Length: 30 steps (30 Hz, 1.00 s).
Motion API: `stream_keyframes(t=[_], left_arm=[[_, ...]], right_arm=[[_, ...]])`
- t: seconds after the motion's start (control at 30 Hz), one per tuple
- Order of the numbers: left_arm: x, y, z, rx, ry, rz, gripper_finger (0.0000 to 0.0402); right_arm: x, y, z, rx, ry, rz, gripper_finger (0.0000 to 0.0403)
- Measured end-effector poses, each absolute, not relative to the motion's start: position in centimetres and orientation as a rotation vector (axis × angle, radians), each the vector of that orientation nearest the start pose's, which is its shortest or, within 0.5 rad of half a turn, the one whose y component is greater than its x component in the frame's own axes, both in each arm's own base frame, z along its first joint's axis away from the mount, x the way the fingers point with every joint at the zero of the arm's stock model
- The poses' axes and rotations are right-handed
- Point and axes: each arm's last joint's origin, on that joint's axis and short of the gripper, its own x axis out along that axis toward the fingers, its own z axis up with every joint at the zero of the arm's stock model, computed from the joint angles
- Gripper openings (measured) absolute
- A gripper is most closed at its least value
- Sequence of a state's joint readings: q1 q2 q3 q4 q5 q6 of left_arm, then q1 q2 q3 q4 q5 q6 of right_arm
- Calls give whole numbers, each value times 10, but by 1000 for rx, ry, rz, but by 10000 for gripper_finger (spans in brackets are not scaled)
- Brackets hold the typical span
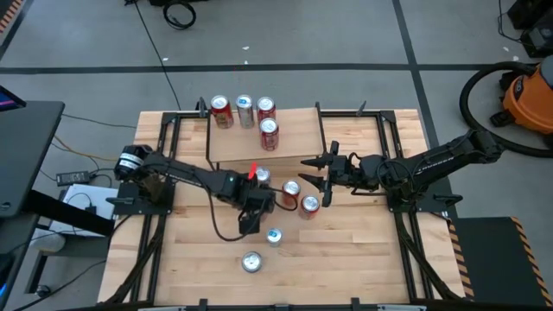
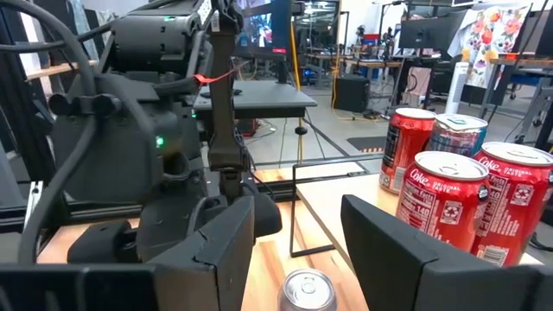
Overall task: Place canned beverage on shelf
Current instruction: Put the red black soda can on the shelf
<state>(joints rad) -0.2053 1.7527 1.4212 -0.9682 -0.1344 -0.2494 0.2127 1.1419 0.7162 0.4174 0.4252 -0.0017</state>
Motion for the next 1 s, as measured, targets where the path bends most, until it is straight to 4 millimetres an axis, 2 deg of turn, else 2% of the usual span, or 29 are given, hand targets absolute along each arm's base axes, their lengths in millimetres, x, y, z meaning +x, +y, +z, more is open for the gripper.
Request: stream_keyframes(t=[0.27, 0.4, 0.53, 0.67, 1.0], left_arm=[[335, -52, 247, 14, 1332, 112, 321], [336, -48, 244, -12, 1337, 147, 357], [337, -43, 244, -160, 1318, 284, 391], [337, -38, 244, -295, 1306, 388, 397], [337, -45, 249, -216, 1315, 316, 398]], right_arm=[[249, 42, 296, -4, 8, -212, 185], [249, 42, 296, -4, 8, -212, 185], [249, 42, 296, -5, 9, -212, 185], [249, 42, 296, -5, 9, -212, 185], [249, 42, 296, -2, 9, -212, 185]])
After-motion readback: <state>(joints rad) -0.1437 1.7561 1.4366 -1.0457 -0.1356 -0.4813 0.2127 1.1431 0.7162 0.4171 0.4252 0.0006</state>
